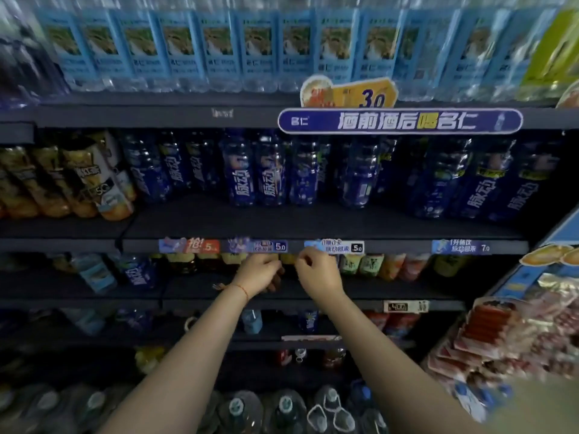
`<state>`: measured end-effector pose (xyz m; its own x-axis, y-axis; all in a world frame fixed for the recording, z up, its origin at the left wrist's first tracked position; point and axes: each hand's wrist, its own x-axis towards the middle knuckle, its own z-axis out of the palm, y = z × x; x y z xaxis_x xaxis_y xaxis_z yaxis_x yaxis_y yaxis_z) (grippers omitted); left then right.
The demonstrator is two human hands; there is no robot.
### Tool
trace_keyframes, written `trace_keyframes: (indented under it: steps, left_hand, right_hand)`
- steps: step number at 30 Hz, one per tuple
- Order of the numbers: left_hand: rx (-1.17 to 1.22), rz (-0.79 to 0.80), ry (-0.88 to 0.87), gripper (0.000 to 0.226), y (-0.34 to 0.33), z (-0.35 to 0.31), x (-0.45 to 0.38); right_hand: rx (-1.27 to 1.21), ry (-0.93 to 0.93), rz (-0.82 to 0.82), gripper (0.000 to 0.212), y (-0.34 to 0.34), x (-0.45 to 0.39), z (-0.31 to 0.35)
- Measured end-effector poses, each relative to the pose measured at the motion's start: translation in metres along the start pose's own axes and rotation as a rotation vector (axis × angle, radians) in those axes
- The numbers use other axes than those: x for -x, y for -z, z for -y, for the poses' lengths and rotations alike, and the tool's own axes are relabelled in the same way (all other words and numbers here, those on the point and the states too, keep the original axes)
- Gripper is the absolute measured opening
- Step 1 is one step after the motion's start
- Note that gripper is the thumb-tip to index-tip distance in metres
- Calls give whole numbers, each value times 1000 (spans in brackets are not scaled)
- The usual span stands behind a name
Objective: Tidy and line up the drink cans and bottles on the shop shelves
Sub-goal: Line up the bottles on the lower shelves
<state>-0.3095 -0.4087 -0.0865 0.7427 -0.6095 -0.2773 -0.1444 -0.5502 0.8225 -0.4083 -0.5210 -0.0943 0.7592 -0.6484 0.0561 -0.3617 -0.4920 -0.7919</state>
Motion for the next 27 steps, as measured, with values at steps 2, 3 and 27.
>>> trace_keyframes:
  steps: [2, 3, 27]
  left_hand:
    - [46, 48, 84, 26, -27, 24, -9]
    - [66, 74, 112, 25, -39, 32, -13]
    - [211, -19, 241, 17, -76, 67, -35]
  right_hand:
    - [45, -155, 59, 18, -12, 4, -46]
    - [56, -230, 65, 17, -14, 4, -64]
    - [-184, -358, -38, 75, -39, -59, -106]
